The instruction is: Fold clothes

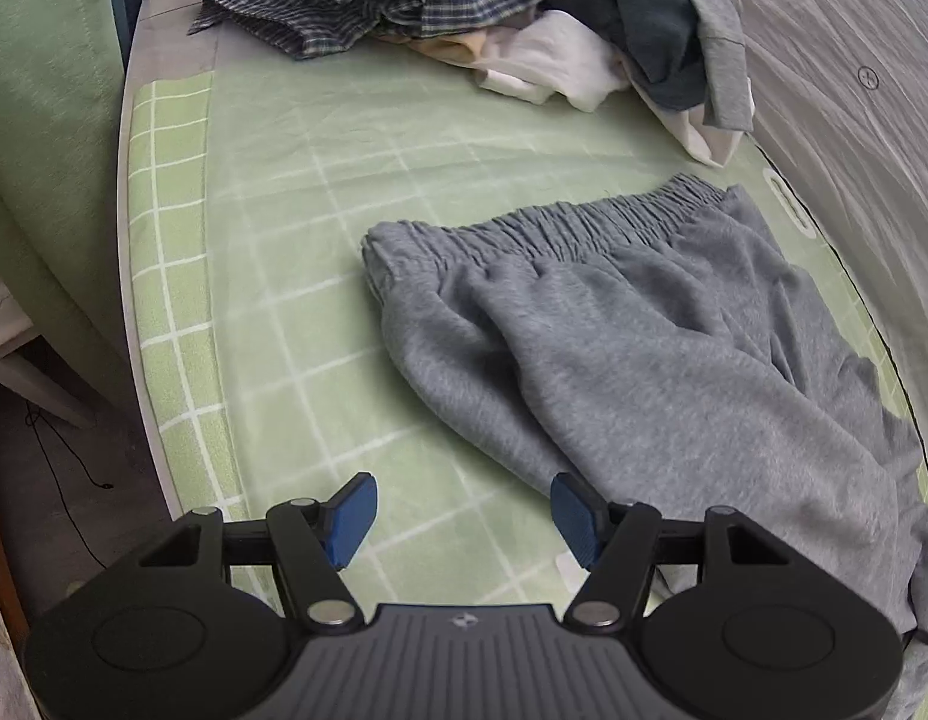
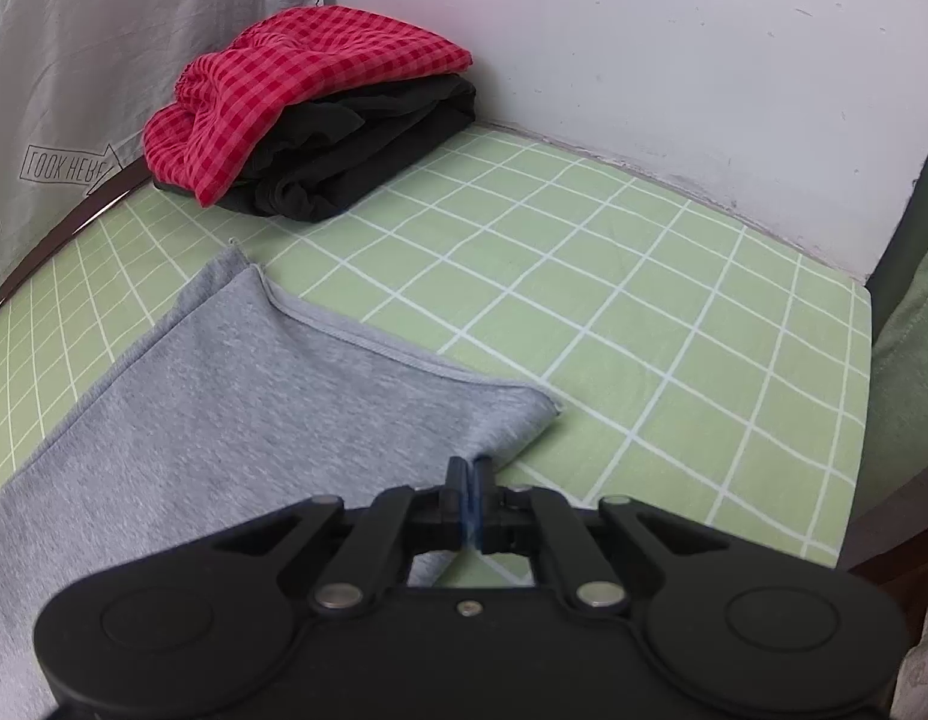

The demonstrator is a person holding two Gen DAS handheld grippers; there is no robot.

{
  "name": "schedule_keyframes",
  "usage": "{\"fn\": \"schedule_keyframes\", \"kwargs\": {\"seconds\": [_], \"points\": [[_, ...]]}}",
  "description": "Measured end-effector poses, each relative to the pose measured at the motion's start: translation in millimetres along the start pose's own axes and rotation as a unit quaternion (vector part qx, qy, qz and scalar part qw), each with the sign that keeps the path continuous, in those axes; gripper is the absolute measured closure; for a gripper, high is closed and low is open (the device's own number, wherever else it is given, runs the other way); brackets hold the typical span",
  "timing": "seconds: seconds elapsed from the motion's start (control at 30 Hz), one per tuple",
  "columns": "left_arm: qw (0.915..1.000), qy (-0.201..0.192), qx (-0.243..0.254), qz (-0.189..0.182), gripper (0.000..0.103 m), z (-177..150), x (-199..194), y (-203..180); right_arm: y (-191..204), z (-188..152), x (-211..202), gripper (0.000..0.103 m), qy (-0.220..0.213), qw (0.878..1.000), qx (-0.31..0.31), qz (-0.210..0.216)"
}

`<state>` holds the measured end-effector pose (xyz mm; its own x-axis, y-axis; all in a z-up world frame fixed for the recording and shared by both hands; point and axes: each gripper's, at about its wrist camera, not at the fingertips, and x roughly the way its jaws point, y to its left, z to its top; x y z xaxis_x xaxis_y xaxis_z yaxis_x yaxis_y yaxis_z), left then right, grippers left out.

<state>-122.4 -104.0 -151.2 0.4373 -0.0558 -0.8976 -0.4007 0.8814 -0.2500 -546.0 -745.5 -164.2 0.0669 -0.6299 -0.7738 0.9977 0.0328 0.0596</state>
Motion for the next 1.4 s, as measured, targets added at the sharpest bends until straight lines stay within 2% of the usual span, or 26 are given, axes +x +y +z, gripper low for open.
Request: {"fn": "schedule_keyframes", "kwargs": {"seconds": [0.2,0.27,0.3,0.33,0.47,0.7,1.0,1.17,1.3,1.4], "points": [[0.9995,-0.028,0.013,-0.006,0.042,26,17,-2,7,2,-7,0.101,-0.013,1.000,0.006,-0.010],[0.9991,-0.036,0.020,-0.008,0.057,33,23,-4,9,3,-9,0.102,-0.017,1.000,0.008,-0.014],[0.9989,-0.040,0.022,-0.006,0.083,37,25,-5,9,4,-10,0.102,-0.020,1.000,0.012,-0.015],[0.9990,-0.039,0.022,-0.006,0.098,41,28,-4,10,5,-13,0.102,-0.025,0.999,0.012,-0.018],[0.9983,-0.047,0.029,-0.019,0.100,62,28,-1,13,11,-26,0.102,-0.053,0.998,-0.004,-0.035],[0.9919,-0.095,0.065,-0.055,0.100,98,-11,5,9,17,-53,0.102,-0.078,0.996,-0.028,-0.035],[0.9853,-0.105,0.093,-0.098,0.100,120,-50,15,-13,17,-91,0.103,-0.100,0.994,-0.022,-0.029],[0.9893,-0.092,0.100,-0.054,0.100,119,-41,40,-32,-3,-91,0.103,-0.078,0.996,-0.001,-0.045],[0.9900,-0.088,0.104,-0.038,0.100,117,-36,54,-40,-19,-93,0.103,-0.067,0.996,0.002,-0.052],[0.9908,-0.054,0.124,0.007,0.099,113,-13,60,-35,-31,-81,0.102,-0.029,0.997,-0.032,-0.060]]}}
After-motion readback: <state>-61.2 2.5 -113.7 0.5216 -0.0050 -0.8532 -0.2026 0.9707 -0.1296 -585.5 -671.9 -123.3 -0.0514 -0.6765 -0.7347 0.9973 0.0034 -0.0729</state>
